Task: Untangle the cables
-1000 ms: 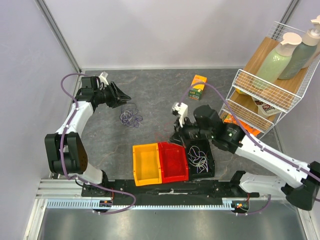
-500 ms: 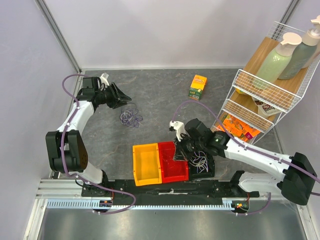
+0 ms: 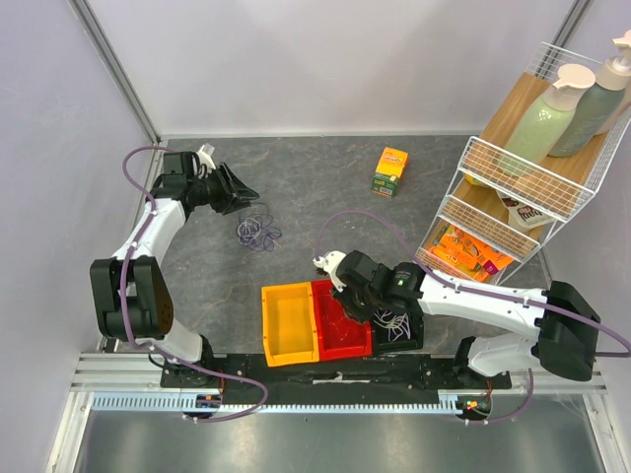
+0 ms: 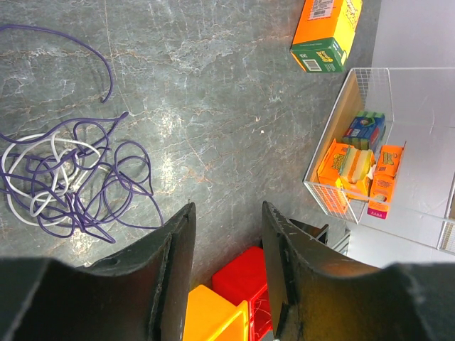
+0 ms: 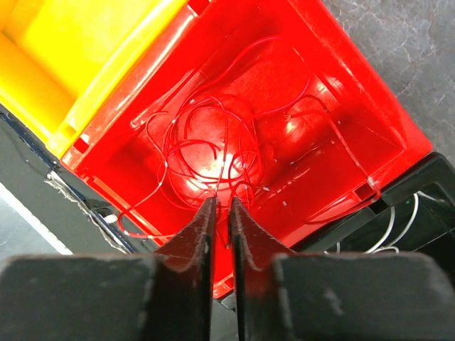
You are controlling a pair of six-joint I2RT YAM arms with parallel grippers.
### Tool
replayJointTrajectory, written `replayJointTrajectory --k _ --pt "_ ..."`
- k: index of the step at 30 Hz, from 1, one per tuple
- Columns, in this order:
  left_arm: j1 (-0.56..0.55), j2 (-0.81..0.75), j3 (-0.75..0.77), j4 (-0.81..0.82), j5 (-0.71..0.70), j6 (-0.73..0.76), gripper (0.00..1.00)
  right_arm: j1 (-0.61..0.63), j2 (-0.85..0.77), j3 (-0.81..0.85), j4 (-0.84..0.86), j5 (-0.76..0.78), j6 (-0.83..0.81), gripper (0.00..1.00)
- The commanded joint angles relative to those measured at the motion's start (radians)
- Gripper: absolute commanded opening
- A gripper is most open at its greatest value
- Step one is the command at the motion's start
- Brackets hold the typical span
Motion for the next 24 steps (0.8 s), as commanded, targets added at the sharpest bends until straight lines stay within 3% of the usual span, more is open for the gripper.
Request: replayJointTrajectory --k 1,7,13,17,20,24 --pt "0.005 0.006 -0.001 0.025 0.024 -0.015 0.48 0.018 -0.018 0.057 -0.012 0.069 0.018 0.26" --pt "0.006 0.01 -0.001 0.027 0.037 -0.018 0.48 0.02 -0.133 0.093 -0.055 0.052 0.026 0.45" --pt "0.008 0.01 -0.004 0.024 0.018 -0.023 0.55 0.017 -0.105 0.194 -0.011 0.185 0.015 0.57" --pt "0.021 0.014 0.001 -0.002 -0.043 -0.017 0.58 0.001 0.076 0.32 0.141 0.263 -0.003 0.59" --pt "0.049 0.026 0.004 -0.018 -0.081 -0.017 0.59 -0.029 0.263 0.375 0.361 0.265 -0.058 0.6" --pt "0.1 0.063 -0.002 -0.019 -0.083 -0.034 0.53 -0.106 0.539 0.562 0.551 0.198 -0.035 0.6"
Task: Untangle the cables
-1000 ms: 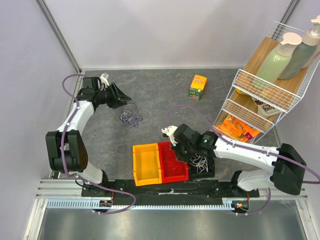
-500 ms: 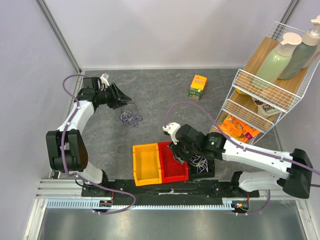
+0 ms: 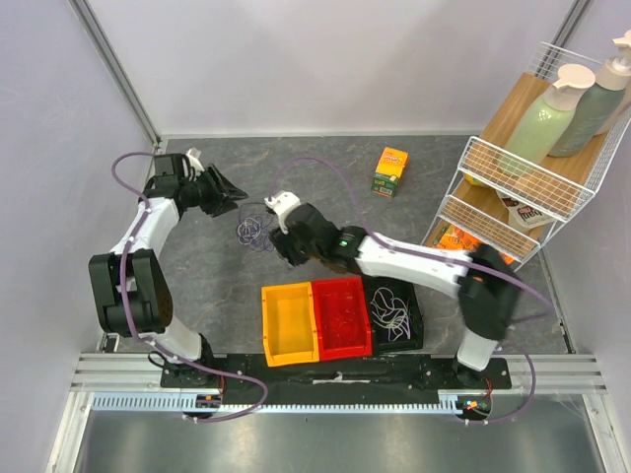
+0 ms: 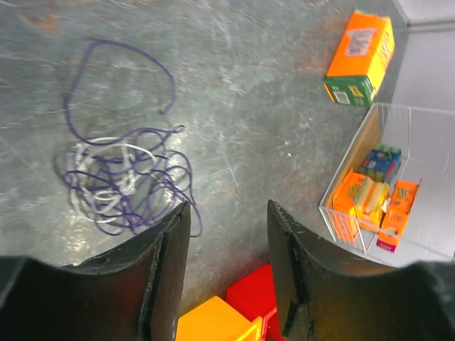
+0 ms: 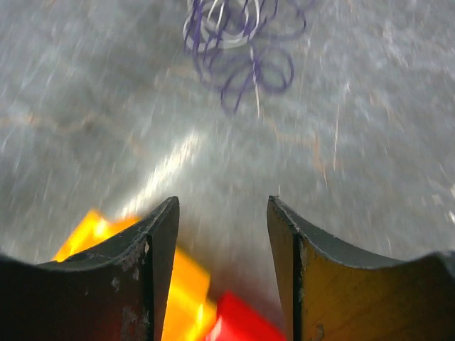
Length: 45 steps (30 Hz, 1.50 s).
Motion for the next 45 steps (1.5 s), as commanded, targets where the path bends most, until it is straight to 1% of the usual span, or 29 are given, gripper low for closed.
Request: replayJointTrajectory --k 1,3,5,7,10,12,13,14,16,17,20,21,26,30,33,35,38,40,41,43,45 --pt "0.055 0.055 0.001 -0.016 -0.017 -0.03 0.51 -0.083 0.267 0.199 0.303 -0.022 0.007 0.6" --pt "0.06 0.081 -0.006 -0.014 -0.005 -0.036 0.49 -0.104 0.361 0.24 0.415 -0.066 0.006 0.6" --pt "0.061 0.11 -0.033 0.033 0.038 -0.067 0.49 -0.11 0.444 0.26 0.515 -0.078 -0.04 0.61" --pt "0.061 0.139 -0.03 0.03 0.054 -0.074 0.49 -0.115 0.501 0.302 0.542 -0.058 -0.068 0.61" --pt "0.063 0.155 -0.032 0.032 0.052 -0.078 0.49 -0.138 0.565 0.352 0.533 -0.088 -0.042 0.6" --pt "0.061 0.161 -0.042 0.043 0.054 -0.085 0.48 -0.153 0.584 0.333 0.568 -0.135 -0.036 0.56" --pt "0.061 0.168 -0.044 0.046 0.057 -0.087 0.47 -0.156 0.588 0.314 0.592 -0.136 -0.039 0.54" --pt "0.063 0.178 -0.044 0.046 0.058 -0.088 0.47 -0.158 0.587 0.297 0.624 -0.139 -0.042 0.5" --pt "0.061 0.204 -0.044 0.047 0.063 -0.093 0.44 -0.163 0.588 0.283 0.652 -0.145 -0.043 0.32" --pt "0.061 0.214 -0.044 0.05 0.066 -0.096 0.43 -0.163 0.587 0.284 0.654 -0.146 -0.045 0.19" --pt "0.06 0.25 -0.044 0.055 0.08 -0.104 0.41 -0.164 0.552 0.243 0.693 -0.143 -0.043 0.02" --pt "0.063 0.256 -0.044 0.055 0.084 -0.105 0.41 -0.163 0.539 0.217 0.713 -0.137 -0.042 0.0" --pt "0.061 0.222 -0.041 0.06 0.081 -0.09 0.52 -0.164 0.461 0.113 0.779 -0.102 -0.037 0.0" --pt "0.061 0.153 -0.044 0.031 0.0 -0.055 0.53 -0.172 0.401 0.059 0.804 -0.09 -0.039 0.0" --pt "0.057 0.121 -0.058 0.04 -0.008 -0.055 0.5 -0.19 0.378 0.027 0.824 -0.093 -0.021 0.0" --pt "0.052 0.115 -0.064 0.038 0.012 -0.062 0.46 -0.209 0.369 0.014 0.841 -0.12 0.01 0.0" --pt "0.049 0.109 -0.085 0.032 0.028 -0.068 0.43 -0.236 0.363 -0.004 0.865 -0.157 0.041 0.0" --pt "0.047 0.119 -0.076 0.014 0.008 -0.048 0.41 -0.247 0.363 -0.004 0.872 -0.173 0.045 0.0" --pt "0.044 0.13 -0.067 0.007 0.002 -0.036 0.38 -0.25 0.363 -0.004 0.872 -0.177 0.047 0.0" --pt "0.038 0.158 -0.05 0.003 0.0 -0.022 0.3 -0.256 0.36 -0.013 0.879 -0.18 0.053 0.0" --pt "0.029 0.185 -0.044 0.009 0.018 -0.021 0.29 -0.265 0.358 -0.024 0.887 -0.185 0.059 0.0"
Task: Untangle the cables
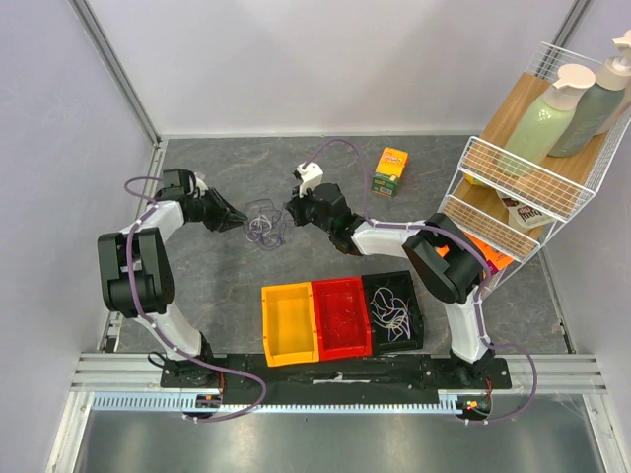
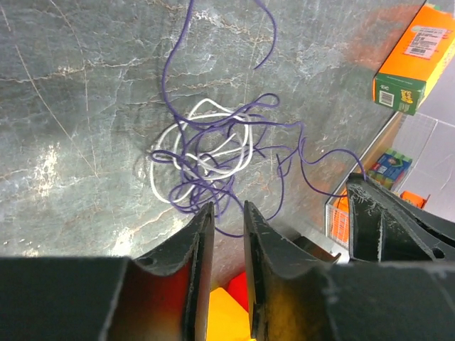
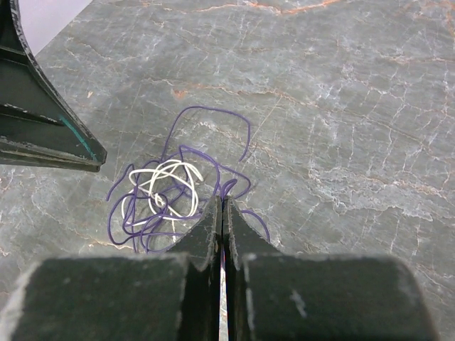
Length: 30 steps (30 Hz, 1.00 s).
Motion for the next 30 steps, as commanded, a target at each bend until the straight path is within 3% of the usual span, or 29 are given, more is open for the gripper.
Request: replayJointTrajectory --k 1,4,8,13,18,20,30 --pt "-0.019 0.062 0.034 0.017 0.048 0.036 0.3 -0.006 -0.045 -0.027 0.071 -0.051 0.03 0.0" --pt "-0.045 0.098 0.065 0.016 0.077 0.034 0.39 -0.011 -0.039 -0.022 0.071 -0.07 0.036 0.0" --pt "-0.067 0.106 0.106 -0.022 0.037 0.049 0.43 -0.011 -0.031 -0.011 0.068 -0.084 0.04 0.0" --pt "-0.088 0.139 0.241 -0.15 -0.131 0.108 0.39 -0.014 -0.03 -0.008 0.067 -0.091 0.039 0.0" --pt "-0.114 0.198 0.336 -0.233 -0.204 0.181 0.42 -0.022 -0.022 -0.007 0.067 -0.102 0.042 0.0" --pt "-0.127 0.199 0.326 -0.22 -0.15 0.181 0.43 -0.022 -0.02 -0.007 0.067 -0.105 0.042 0.0" --pt "-0.176 0.216 0.303 -0.237 -0.161 0.18 0.36 -0.028 -0.034 -0.034 0.074 -0.11 0.037 0.0"
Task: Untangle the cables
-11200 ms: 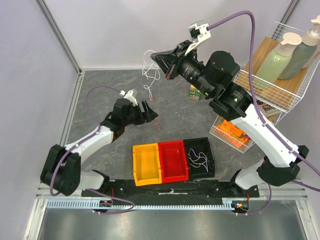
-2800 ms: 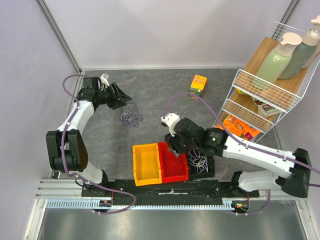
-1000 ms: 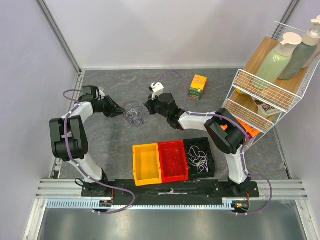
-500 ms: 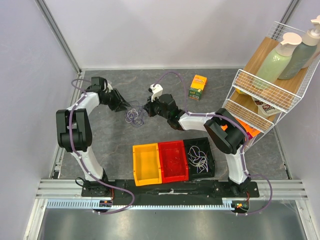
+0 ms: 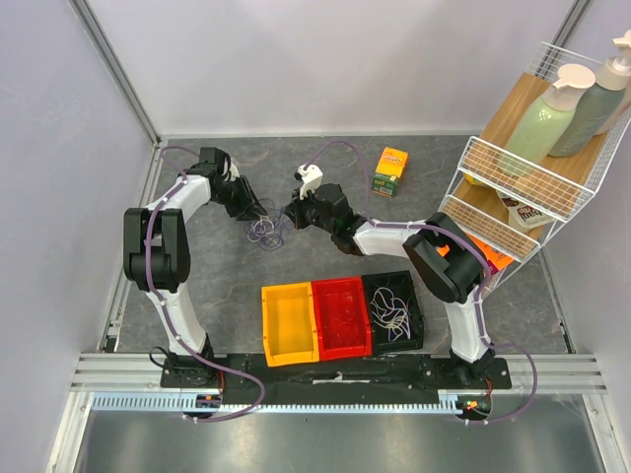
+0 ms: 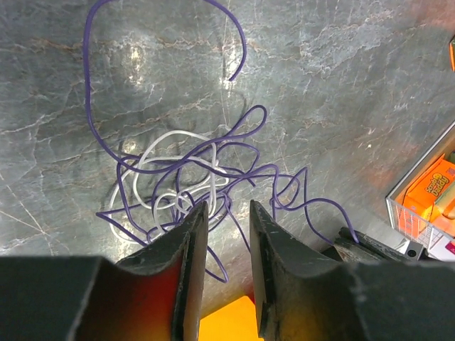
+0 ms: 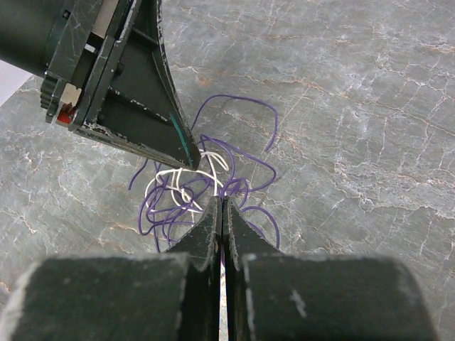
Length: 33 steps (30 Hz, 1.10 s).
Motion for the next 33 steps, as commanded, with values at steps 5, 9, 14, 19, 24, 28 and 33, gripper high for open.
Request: replayJointTrajectory --k 5,9,14,19,24,28,33 --pt "0.007 -0.003 -0.01 -0.031 -0.028 0.049 0.38 -0.008 -0.039 -0.014 0.063 -0.007 0.001 0.0" --pt "0.008 -0.011 -0.008 -0.036 -0.056 0.056 0.43 -0.01 -0.039 -0.016 0.063 -0.007 -0.001 0.0" --pt "0.007 0.003 -0.005 -0.05 -0.061 0.059 0.45 -0.013 -0.039 -0.016 0.063 -0.01 -0.001 0.0" --pt "0.005 0.017 -0.005 -0.044 -0.042 0.059 0.32 -0.015 -0.034 -0.014 0.067 -0.019 0.004 0.0" --pt "-0.004 0.018 -0.013 -0.017 -0.041 0.054 0.19 -0.015 -0.034 -0.019 0.075 -0.027 0.01 0.0" --pt "-0.01 0.025 -0.001 -0.022 -0.062 0.056 0.23 -0.015 -0.034 -0.019 0.077 -0.029 0.012 0.0" --pt "-0.022 0.037 0.006 -0.019 -0.071 0.06 0.21 -0.015 -0.031 -0.02 0.083 -0.039 0.015 0.0"
